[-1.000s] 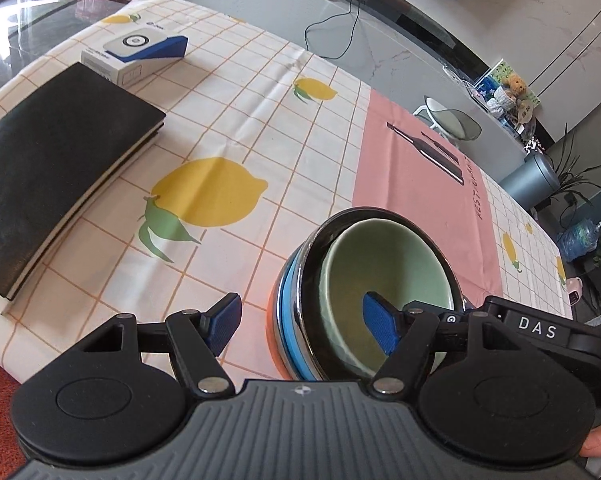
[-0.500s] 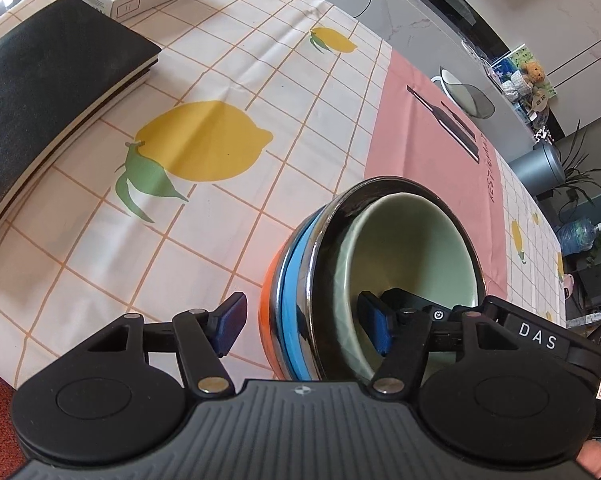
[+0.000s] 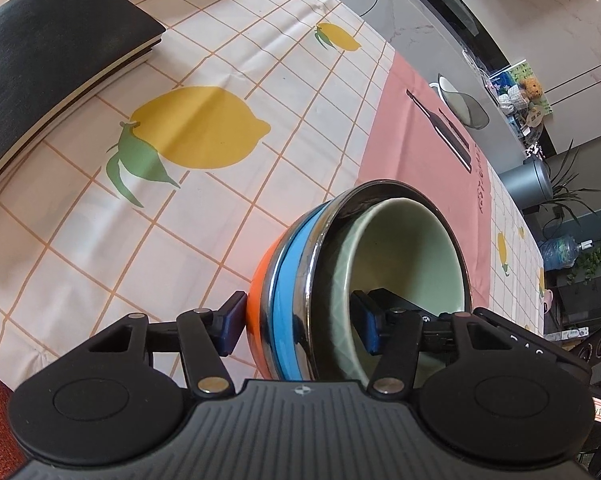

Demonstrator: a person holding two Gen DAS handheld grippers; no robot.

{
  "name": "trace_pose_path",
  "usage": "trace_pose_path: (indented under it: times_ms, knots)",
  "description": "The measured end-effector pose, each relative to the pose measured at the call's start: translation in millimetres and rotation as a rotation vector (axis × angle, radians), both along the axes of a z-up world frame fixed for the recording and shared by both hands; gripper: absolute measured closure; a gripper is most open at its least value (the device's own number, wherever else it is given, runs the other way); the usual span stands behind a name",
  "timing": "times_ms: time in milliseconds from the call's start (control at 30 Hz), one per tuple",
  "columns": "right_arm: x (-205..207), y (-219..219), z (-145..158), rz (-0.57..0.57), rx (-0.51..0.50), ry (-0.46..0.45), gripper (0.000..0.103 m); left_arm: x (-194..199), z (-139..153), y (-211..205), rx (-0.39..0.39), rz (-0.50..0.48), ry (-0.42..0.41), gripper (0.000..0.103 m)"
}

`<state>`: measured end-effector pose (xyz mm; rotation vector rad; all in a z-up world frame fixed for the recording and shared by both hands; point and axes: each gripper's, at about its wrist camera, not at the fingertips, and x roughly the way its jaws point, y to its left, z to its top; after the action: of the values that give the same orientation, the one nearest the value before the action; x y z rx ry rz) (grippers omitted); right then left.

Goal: Organize plates and bowls
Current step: 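Lift the bowl stack with both tools and lower it onto the white bowl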

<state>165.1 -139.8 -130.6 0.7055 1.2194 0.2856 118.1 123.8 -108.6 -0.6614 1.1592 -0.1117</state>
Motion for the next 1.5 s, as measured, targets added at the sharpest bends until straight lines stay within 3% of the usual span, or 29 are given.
trace_pose_path:
  times_ms: [400, 767, 1233, 1500]
  knots:
    - [-3, -6, 4, -0.026, 0.014, 0.001, 0.055, -2, 8, -2, -0.003, 0.001, -0.018, 0.04]
    - [-12, -25, 23, -0.04, 0.028, -0.057, 0.055, -6, 32, -24, 0.004, -0.026, -0.075, 0.04]
    - [-48, -119, 53, -0.149, 0.013, -0.131, 0.055, -2, 52, -119, -0.024, -0.172, -0.126, 0.04]
    - [-62, -180, 61, -0.201, -0.037, -0.128, 0.055, 4, 40, -178, -0.069, -0.252, -0.108, 0.04]
